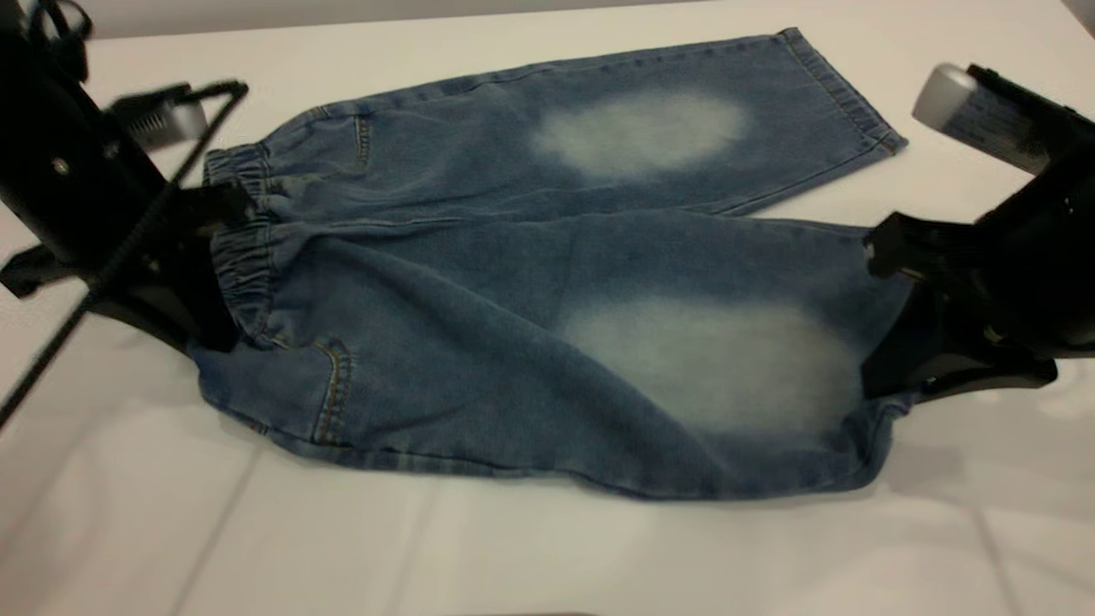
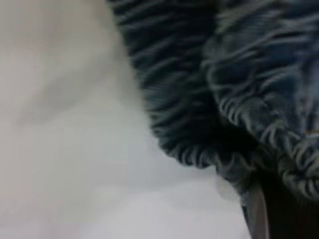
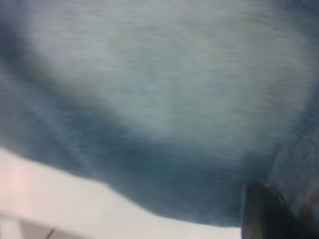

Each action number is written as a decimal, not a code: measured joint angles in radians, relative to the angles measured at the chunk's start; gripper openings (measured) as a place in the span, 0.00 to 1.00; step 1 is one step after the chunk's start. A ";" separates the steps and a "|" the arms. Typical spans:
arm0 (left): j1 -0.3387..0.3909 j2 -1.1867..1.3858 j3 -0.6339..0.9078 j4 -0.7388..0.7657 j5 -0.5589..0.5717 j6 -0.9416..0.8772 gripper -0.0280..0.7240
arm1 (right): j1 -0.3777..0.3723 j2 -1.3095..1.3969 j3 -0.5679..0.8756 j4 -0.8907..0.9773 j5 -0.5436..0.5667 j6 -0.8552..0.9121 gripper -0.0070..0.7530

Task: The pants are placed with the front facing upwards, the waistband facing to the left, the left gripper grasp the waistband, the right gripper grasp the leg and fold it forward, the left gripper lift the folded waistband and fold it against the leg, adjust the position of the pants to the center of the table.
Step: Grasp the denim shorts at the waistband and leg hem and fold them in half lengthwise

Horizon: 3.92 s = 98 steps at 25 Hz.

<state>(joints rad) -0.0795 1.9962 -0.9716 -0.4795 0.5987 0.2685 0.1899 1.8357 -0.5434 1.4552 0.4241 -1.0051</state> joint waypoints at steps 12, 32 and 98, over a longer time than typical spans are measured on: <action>0.000 -0.192 -0.004 -0.020 0.011 0.010 0.11 | -0.035 -0.002 -0.300 -0.247 0.199 0.213 0.04; 0.000 -0.015 -0.257 -0.126 -0.123 -0.092 0.11 | -0.160 0.241 -0.757 -0.378 0.189 0.409 0.04; 0.013 0.175 -0.445 -0.537 -0.320 0.219 0.79 | -0.256 0.596 -1.049 0.253 0.408 0.229 0.69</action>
<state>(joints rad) -0.0662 2.1714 -1.4166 -1.0161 0.2784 0.4876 -0.0666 2.4312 -1.5926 1.7083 0.8319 -0.7763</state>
